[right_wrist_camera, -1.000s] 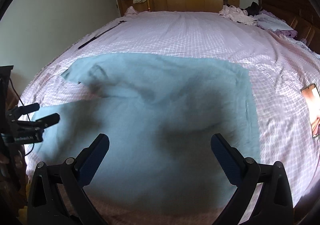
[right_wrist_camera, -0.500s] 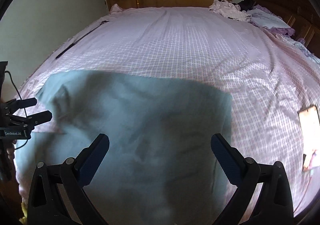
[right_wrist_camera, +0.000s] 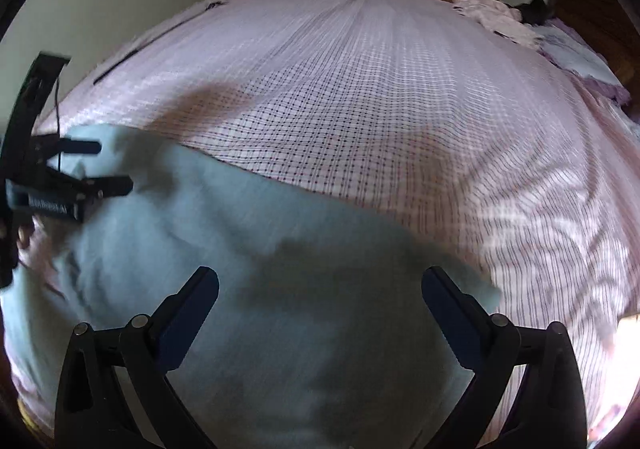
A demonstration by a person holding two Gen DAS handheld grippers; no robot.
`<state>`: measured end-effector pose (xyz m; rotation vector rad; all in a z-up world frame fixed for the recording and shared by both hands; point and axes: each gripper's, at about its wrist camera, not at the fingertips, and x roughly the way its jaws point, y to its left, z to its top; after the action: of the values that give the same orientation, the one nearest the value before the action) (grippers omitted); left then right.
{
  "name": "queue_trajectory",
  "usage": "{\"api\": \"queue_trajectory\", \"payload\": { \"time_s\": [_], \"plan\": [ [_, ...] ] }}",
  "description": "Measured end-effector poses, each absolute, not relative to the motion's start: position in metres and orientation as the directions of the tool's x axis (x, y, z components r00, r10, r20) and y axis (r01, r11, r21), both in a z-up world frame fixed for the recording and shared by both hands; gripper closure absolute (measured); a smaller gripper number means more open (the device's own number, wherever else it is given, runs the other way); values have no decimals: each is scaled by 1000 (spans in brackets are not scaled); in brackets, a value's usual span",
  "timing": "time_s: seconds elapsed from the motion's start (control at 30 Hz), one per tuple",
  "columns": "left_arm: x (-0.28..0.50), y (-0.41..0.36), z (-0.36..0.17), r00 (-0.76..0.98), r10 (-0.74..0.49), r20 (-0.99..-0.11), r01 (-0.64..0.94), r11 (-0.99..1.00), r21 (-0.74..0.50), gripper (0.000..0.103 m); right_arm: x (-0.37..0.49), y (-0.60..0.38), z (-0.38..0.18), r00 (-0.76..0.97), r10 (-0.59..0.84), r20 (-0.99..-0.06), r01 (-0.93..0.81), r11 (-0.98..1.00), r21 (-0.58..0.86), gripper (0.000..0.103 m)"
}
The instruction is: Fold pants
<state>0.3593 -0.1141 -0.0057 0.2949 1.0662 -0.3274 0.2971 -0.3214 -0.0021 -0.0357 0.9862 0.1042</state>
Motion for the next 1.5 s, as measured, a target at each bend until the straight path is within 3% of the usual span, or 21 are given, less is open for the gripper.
{"api": "queue_trajectory", "payload": {
  "time_s": [0.27, 0.43, 0.7, 0.77, 0.83, 0.87, 0.93, 1.0, 1.1, 1.2, 1.5],
  "plan": [
    [415, -115, -33, 378, -98, -921, 510, 852, 118, 0, 334, -322, -36, 474, 65, -878, -176, 984, -22, 5],
    [429, -108, -53, 317, -167, -934, 582, 811, 53, 0, 342, -327, -51, 473, 82, -877, -184, 983, -7, 4],
    [427, -86, -66, 363, -252, -897, 621, 783, 31, 0, 354, -336, -54, 411, 135, -902, -193, 979, 58, 5],
    [428, -88, -67, 360, -234, -903, 615, 787, 41, 0, 353, -335, -49, 413, 138, -900, -197, 979, 60, 12],
    [431, -96, -68, 369, -205, -907, 613, 787, 71, 1, 349, -332, -41, 431, 137, -892, -200, 978, 54, 41],
    [434, -105, -65, 376, -197, -906, 612, 787, 83, 8, 347, -331, -37, 439, 138, -888, -198, 979, 55, 49],
    [427, -113, -58, 392, -198, -899, 614, 784, 95, 28, 341, -329, -30, 444, 140, -885, -194, 979, 58, 83],
    [421, -112, -51, 413, -188, -891, 608, 786, 116, 64, 335, -327, -22, 450, 142, -882, -196, 979, 58, 95],
    [419, -106, -45, 430, -170, -887, 570, 813, 121, 95, 322, -325, -10, 470, 154, -869, -197, 978, 67, 103],
    [400, -103, -31, 432, -194, -881, 546, 834, 84, 100, 304, -326, 8, 503, 172, -847, -201, 976, 79, 103],
    [341, -72, 26, 512, -272, -815, 515, 856, 37, 100, 257, -312, 49, 560, 220, -798, -229, 968, 106, 103]
  ]
}}
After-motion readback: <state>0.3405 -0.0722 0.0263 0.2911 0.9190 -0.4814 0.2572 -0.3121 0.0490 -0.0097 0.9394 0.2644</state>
